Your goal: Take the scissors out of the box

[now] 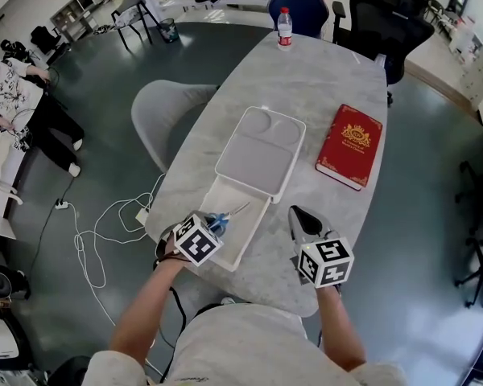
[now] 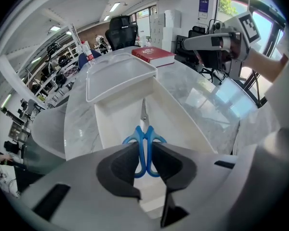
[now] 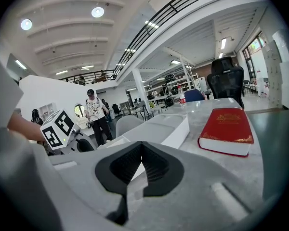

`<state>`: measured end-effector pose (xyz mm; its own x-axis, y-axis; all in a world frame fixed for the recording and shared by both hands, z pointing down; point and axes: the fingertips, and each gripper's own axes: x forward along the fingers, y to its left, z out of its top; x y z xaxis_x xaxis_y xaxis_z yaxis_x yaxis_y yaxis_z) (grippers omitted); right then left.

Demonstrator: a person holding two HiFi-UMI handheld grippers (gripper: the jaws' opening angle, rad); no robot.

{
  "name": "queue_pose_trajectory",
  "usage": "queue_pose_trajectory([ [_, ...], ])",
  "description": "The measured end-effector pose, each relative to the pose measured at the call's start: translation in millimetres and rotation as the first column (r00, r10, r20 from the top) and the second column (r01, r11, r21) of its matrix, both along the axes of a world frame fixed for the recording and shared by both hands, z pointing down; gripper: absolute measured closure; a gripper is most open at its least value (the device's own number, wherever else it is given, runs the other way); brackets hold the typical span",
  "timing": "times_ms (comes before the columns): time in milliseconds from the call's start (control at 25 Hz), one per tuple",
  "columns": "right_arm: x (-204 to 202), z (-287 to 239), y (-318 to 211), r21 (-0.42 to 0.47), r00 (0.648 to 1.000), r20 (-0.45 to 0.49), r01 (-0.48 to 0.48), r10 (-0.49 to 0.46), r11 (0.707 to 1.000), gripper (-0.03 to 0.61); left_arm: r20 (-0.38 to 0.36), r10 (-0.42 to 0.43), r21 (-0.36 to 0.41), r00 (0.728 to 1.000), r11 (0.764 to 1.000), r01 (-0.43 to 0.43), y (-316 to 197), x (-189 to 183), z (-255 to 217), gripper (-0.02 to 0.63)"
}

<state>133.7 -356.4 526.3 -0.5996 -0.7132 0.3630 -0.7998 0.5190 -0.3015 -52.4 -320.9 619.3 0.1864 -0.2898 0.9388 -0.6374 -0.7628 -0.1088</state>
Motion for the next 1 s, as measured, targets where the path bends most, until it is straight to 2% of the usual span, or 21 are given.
queue_pose_trajectory([
  [160, -5.5, -5.8, 8.1, 0.010, 1.000, -0.018, -0.016, 0.017, 1.000, 0.574, -0.042, -0.001, 0.034, 0.999, 0.999, 0.003, 2.2, -2.8, -13.5, 0.531],
  [520, -22.0, -31.1, 28.7, 0.068, 0.996, -0.059, -0.061, 0.065, 0.996, 0.574, -0.143, 0.012, 0.165, 0.990, 0.986, 0.012, 3.3, -15.4, -56.3, 0.531],
  [1000, -42.8, -80.2, 70.0, 0.175, 0.987, -0.111, -0.097, 0.118, 0.980, 0.574, -0.266, 0.051, 0.345, 0.963, 0.938, 0.046, 20.4, -29.1, -115.0, 0.531],
])
